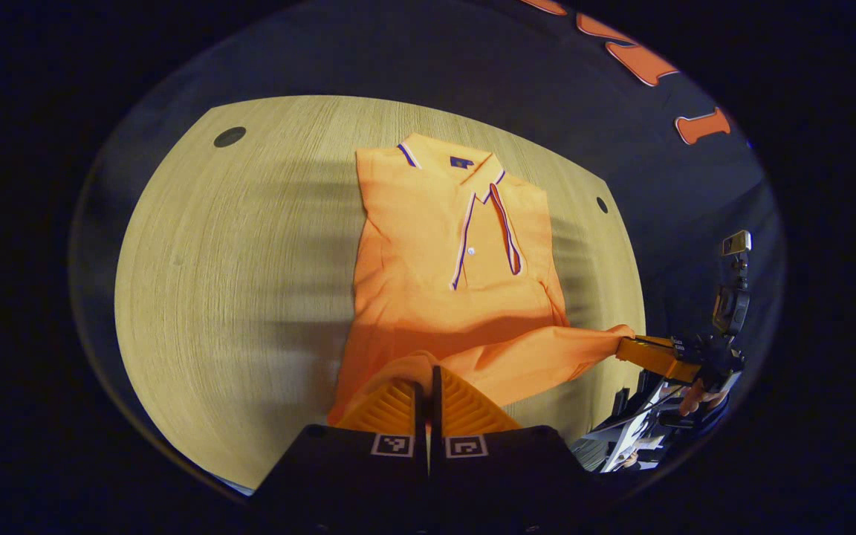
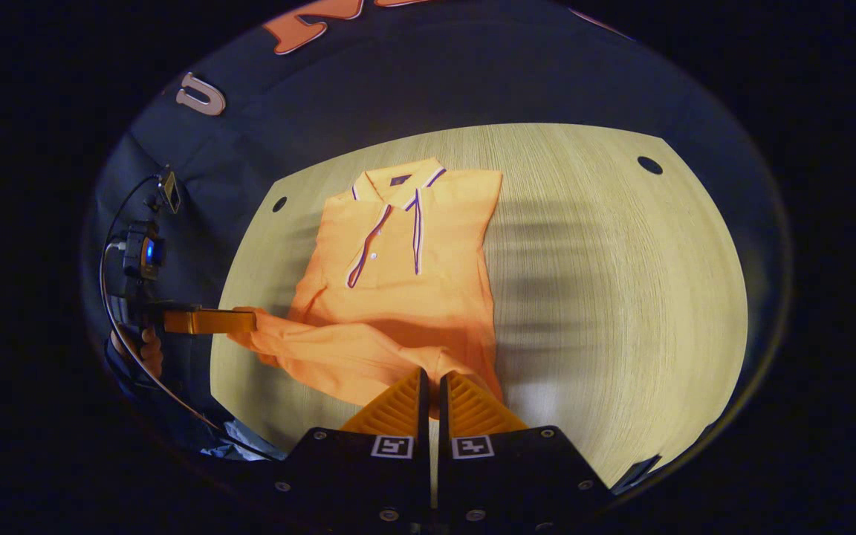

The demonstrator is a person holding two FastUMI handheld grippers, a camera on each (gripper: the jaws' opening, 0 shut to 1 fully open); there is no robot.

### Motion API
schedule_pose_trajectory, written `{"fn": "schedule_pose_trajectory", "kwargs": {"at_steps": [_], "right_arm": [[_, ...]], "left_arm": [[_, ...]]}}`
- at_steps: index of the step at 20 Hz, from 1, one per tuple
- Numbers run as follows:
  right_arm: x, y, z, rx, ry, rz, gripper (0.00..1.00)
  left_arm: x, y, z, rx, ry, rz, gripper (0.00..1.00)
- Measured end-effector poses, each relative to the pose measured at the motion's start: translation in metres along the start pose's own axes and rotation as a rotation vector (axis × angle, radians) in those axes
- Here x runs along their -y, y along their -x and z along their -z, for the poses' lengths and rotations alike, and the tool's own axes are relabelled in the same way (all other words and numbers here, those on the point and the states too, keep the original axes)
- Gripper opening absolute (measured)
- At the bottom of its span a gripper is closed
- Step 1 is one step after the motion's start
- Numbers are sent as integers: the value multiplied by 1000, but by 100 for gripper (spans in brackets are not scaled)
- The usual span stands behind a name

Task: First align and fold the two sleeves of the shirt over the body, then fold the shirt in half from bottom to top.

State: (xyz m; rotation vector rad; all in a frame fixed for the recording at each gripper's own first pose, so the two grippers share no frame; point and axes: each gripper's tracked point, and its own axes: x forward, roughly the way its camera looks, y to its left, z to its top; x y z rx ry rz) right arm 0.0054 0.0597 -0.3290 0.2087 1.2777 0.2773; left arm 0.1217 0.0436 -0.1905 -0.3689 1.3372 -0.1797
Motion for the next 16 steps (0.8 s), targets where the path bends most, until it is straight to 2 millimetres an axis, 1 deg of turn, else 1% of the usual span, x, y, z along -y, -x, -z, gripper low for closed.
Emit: {"fn": "schedule_pose_trajectory", "kwargs": {"at_steps": [4,7,9,10,13,14,16], "right_arm": [[6,-14,-43,17,-1,15,5],[8,-16,-72,29,-10,13,5],[5,-25,-95,32,-34,-3,5],[6,-33,-105,36,-39,2,5],[14,-51,-130,37,-47,18,5],[14,-55,-139,40,-70,17,5],[9,-58,-160,62,-132,-16,5]], "left_arm": [[-7,-9,-49,13,7,3,1],[-11,-19,-83,16,-27,-25,1],[-13,-24,-104,18,-48,-42,1],[-14,-29,-115,23,-53,-47,1],[-19,-38,-147,49,-76,-72,1],[-21,-41,-156,56,-76,-77,1],[-17,-43,-173,82,-65,-55,1]]}}
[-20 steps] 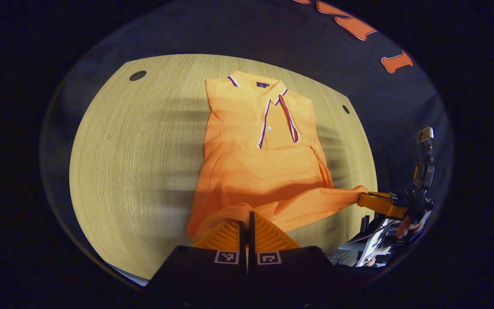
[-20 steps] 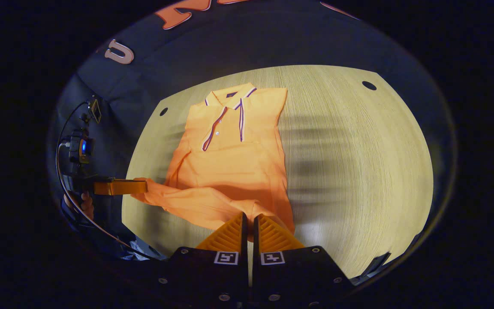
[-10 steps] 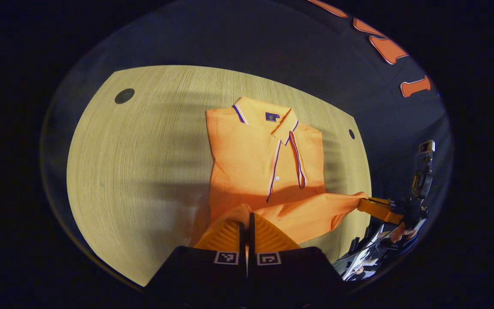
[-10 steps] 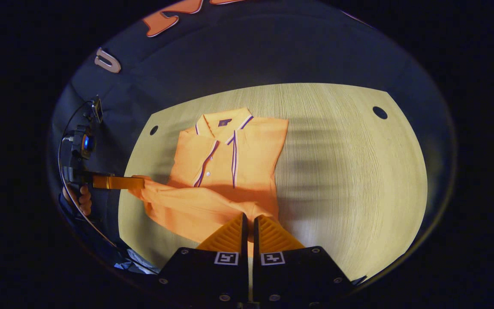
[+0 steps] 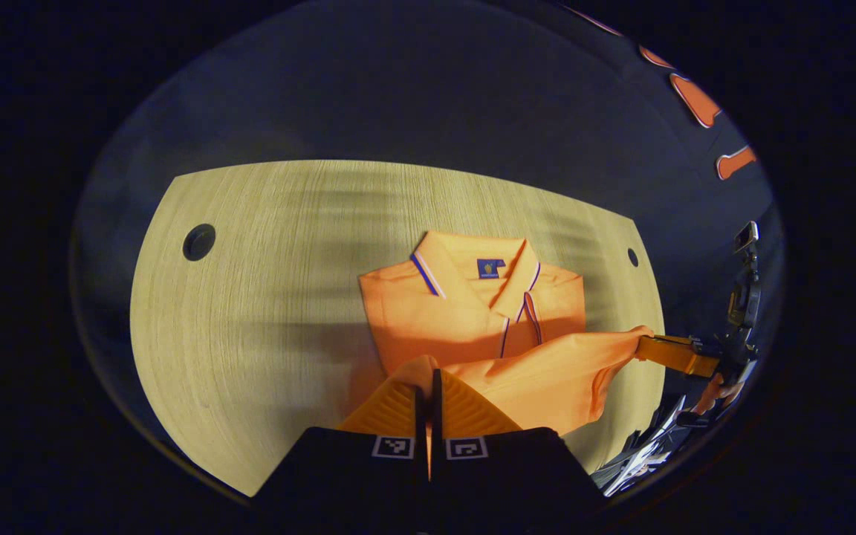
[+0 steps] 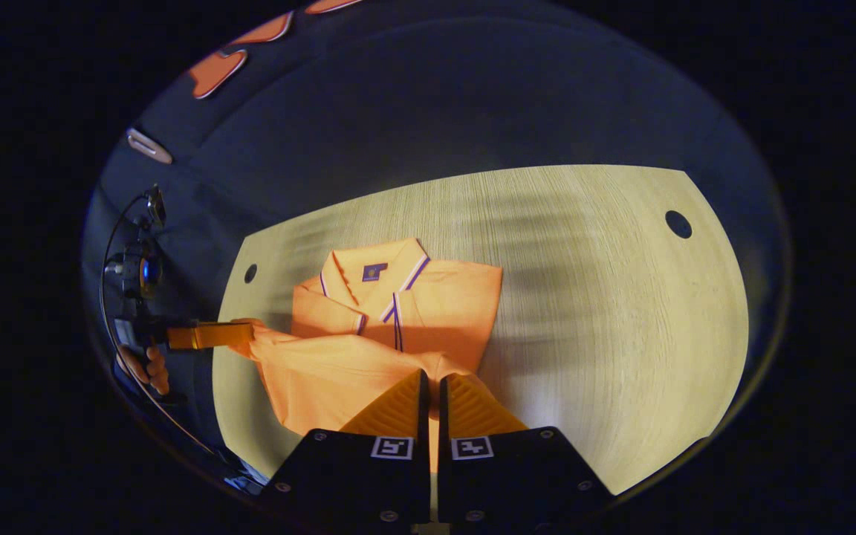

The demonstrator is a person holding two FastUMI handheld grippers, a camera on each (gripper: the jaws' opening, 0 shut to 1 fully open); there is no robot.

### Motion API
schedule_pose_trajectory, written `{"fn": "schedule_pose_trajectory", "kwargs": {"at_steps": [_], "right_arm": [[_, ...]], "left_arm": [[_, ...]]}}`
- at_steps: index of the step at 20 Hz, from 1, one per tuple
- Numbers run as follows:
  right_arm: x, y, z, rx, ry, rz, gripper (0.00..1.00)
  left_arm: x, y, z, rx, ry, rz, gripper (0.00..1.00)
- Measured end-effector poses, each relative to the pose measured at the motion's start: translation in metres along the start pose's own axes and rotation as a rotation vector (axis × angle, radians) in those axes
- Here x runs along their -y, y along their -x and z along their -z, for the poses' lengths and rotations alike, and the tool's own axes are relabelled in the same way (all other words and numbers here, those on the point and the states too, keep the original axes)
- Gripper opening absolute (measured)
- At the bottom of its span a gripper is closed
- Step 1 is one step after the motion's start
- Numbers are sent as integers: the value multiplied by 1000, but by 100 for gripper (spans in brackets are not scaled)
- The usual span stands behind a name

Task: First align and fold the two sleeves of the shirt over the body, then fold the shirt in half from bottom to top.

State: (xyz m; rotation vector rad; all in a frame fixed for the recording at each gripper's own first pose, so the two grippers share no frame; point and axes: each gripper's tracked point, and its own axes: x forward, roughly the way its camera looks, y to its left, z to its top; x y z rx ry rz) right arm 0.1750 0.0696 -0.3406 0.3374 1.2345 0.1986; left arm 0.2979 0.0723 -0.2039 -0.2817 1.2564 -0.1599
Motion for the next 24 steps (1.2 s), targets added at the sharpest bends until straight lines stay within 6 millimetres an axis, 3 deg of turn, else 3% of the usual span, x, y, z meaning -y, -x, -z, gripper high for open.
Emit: {"fn": "schedule_pose_trajectory", "kwargs": {"at_steps": [6,8,9,10,12,13,16,19,24], "right_arm": [[12,-30,-47,78,-105,49,4],[14,-33,-58,99,-182,36,5],[16,-33,-66,120,-200,34,16],[20,-23,-72,155,-199,33,22],[24,-13,-80,213,-148,45,46],[23,-6,-80,232,-117,54,64],[16,23,-84,336,-16,86,85],[3,64,-88,461,72,120,98],[-28,140,-86,654,191,133,98]], "left_arm": [[-22,-26,-47,125,57,-72,1],[-23,-22,-64,196,127,-61,7],[-27,-21,-71,236,158,-54,12],[-27,-15,-77,278,181,-44,28],[-26,3,-85,334,193,-37,69],[-30,5,-84,352,178,-53,69],[-27,50,-94,455,76,-116,96],[-5,104,-87,558,-25,-156,96],[42,178,-64,724,-115,-170,98]]}}
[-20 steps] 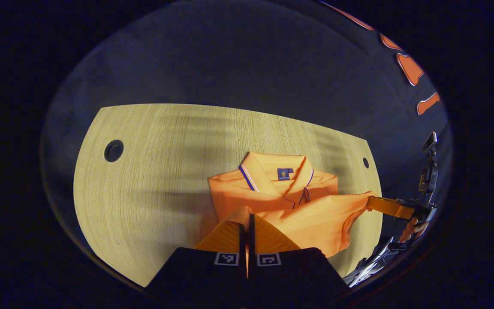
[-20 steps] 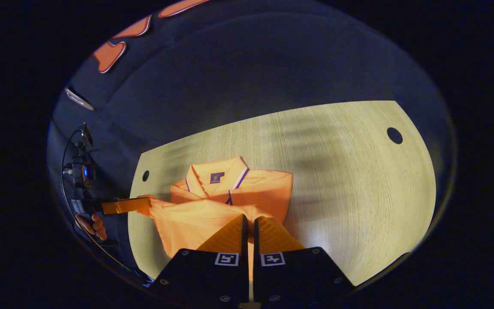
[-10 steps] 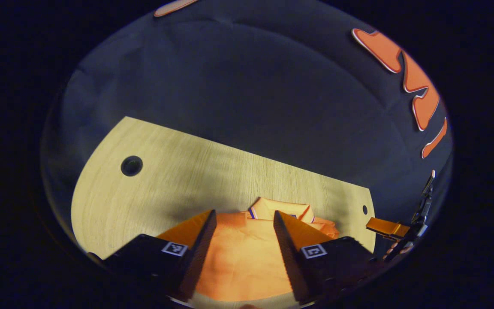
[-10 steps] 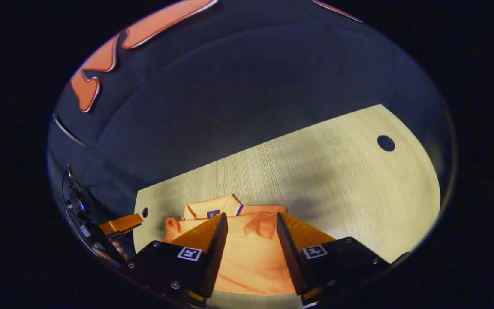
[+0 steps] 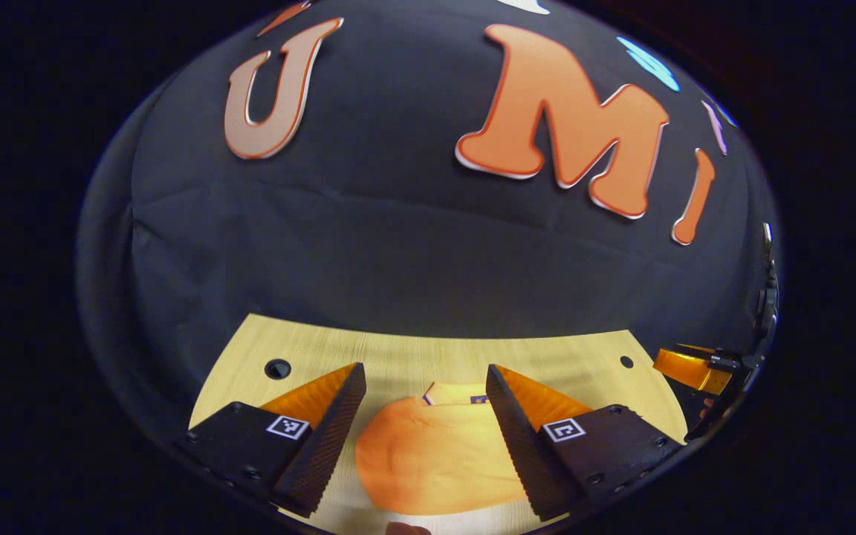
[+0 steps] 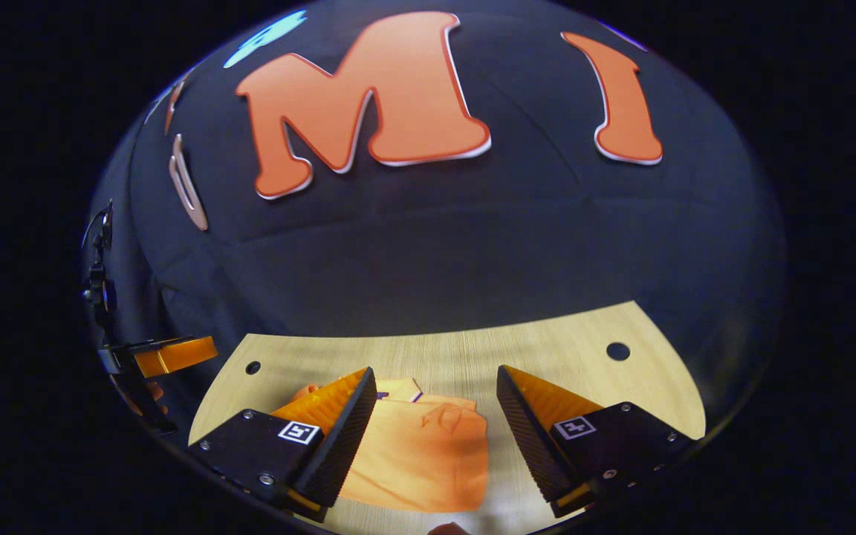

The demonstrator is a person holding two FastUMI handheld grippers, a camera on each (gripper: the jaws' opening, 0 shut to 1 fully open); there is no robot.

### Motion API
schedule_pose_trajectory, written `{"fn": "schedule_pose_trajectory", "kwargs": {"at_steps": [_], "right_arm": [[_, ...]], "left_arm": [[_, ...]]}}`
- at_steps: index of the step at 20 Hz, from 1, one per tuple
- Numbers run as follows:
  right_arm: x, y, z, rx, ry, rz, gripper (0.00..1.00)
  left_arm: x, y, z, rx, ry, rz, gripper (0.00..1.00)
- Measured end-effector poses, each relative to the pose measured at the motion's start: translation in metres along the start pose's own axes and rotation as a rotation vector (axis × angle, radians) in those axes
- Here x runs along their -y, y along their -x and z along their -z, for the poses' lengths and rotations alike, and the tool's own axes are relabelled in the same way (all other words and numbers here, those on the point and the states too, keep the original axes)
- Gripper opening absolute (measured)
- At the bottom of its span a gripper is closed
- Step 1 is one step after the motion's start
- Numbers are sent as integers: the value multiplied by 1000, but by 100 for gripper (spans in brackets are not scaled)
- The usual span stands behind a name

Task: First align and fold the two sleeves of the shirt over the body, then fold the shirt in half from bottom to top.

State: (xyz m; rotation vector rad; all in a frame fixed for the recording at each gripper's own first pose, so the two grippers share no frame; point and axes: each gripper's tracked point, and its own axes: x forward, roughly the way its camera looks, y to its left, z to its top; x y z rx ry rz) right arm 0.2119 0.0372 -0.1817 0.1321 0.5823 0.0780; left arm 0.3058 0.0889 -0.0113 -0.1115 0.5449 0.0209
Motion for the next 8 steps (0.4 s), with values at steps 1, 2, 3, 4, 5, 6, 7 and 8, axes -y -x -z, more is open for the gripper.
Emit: {"fn": "schedule_pose_trajectory", "kwargs": {"at_steps": [1,2,3,4,5,6,7,8], "right_arm": [[-3,13,-9,34,19,-5,98],[-8,27,-17,71,37,-8,98],[-10,40,-24,104,53,-7,99],[-12,54,-33,146,66,-7,99],[-15,68,-41,184,81,-11,98],[-17,81,-48,223,98,-9,99],[-19,95,-56,257,116,-10,98],[-15,113,-51,291,133,-12,98]], "left_arm": [[7,15,-4,33,-21,3,98],[17,31,-7,50,-30,7,98],[26,44,-10,72,-26,13,98],[32,59,-12,95,-24,16,98],[38,74,-15,125,-26,15,98],[43,89,-18,154,-32,1,98],[43,108,-23,189,-34,-11,98],[47,125,-23,219,-33,-21,98]]}}
